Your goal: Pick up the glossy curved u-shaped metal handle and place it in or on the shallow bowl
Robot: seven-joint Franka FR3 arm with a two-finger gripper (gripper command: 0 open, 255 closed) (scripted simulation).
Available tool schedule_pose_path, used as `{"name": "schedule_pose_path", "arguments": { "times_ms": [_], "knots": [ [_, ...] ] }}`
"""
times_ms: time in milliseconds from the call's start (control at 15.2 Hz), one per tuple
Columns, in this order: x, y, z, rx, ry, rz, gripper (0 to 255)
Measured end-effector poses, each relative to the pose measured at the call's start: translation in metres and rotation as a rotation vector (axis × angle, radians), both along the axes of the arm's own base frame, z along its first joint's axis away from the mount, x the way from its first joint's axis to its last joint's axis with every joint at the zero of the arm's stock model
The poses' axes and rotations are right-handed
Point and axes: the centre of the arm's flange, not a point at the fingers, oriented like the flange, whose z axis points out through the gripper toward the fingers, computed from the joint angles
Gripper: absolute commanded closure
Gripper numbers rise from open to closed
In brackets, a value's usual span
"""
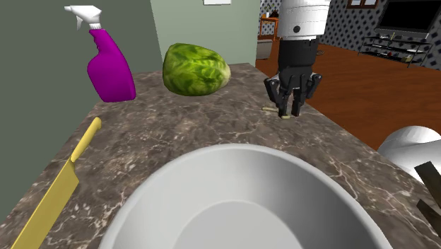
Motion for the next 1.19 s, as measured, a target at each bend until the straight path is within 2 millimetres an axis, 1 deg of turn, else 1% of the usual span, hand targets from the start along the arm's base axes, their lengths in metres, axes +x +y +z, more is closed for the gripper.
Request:
{"name": "schedule_pose_path", "arguments": {
  "times_ms": [528, 594, 1188],
  "knots": [
    [0.0, 0.0, 0.001, 0.0, -0.001, 0.0, 255],
    [0.0, 0.0, 0.003, 0.0, -0.001, 0.0, 255],
    [0.001, 0.001, 0.047, 0.0, 0.0, 0.0, 255]
  ]
}}
